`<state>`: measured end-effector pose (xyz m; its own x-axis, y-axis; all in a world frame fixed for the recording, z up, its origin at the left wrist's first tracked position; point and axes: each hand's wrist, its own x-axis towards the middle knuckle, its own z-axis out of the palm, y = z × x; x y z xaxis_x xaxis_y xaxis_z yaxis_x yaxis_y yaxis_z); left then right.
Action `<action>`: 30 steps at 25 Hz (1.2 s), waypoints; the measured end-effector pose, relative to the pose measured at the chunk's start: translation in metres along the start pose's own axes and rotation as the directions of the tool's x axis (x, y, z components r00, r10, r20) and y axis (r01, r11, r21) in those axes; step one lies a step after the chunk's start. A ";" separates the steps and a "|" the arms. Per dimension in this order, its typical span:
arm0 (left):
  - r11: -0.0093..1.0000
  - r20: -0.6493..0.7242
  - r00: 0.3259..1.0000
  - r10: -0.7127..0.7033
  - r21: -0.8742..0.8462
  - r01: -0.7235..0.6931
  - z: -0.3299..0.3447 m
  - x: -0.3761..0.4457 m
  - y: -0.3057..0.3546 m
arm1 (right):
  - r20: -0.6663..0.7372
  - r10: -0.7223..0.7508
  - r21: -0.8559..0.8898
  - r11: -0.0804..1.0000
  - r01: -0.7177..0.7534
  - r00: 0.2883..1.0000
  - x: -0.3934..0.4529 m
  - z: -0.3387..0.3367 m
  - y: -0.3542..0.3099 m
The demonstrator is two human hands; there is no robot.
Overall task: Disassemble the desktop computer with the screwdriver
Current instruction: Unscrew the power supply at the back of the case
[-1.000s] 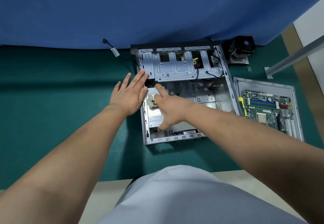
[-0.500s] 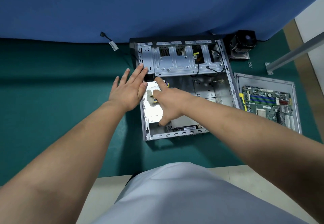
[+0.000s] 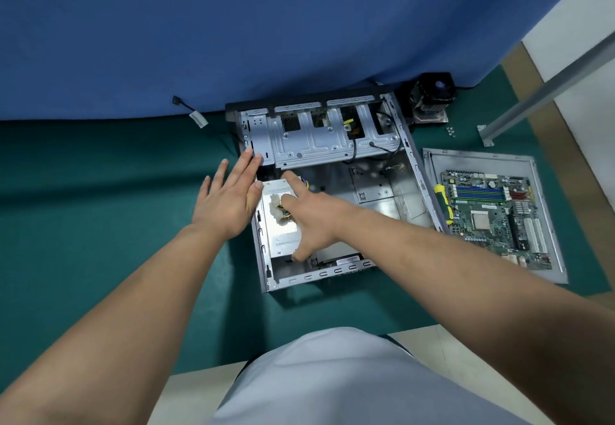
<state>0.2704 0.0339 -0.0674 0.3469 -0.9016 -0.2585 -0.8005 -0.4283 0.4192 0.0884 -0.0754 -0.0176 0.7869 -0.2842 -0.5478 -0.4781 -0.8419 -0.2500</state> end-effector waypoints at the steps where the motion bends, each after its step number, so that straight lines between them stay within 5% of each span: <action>1: 1.000 -0.007 1.000 0.002 -0.002 -0.002 -0.001 0.000 0.001 | -0.004 0.013 0.021 1.000 -0.013 1.000 -0.003 0.001 0.002; 10: 0.984 -0.148 0.989 -0.011 -0.176 -0.015 0.029 -0.035 0.018 | 0.024 0.006 -0.029 1.000 -0.005 1.000 -0.005 -0.016 0.002; 17: 0.996 -0.128 0.992 -0.019 -0.085 0.008 0.027 -0.037 0.016 | 0.040 0.069 -0.092 0.994 -0.065 0.997 -0.018 -0.023 0.013; 21: 0.989 -0.214 0.967 0.135 -0.025 -0.144 0.021 -0.041 0.039 | -0.012 0.154 -0.011 0.988 -0.155 0.988 -0.045 -0.022 0.033; 25: 0.890 -0.160 0.922 0.352 -0.246 -0.383 0.025 -0.052 0.069 | -0.089 0.232 0.171 0.961 -0.215 0.968 -0.082 -0.024 0.053; 30: 0.843 0.041 0.957 0.286 -0.486 -0.231 0.033 -0.061 0.122 | -0.259 0.402 0.503 0.832 -0.233 0.878 -0.122 -0.044 0.080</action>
<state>0.1357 0.0386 -0.0298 0.0828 -0.9831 -0.1633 -0.5170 -0.1824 0.8363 -0.0290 -0.1284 0.0644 0.5998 -0.7069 -0.3748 -0.7774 -0.4041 -0.4820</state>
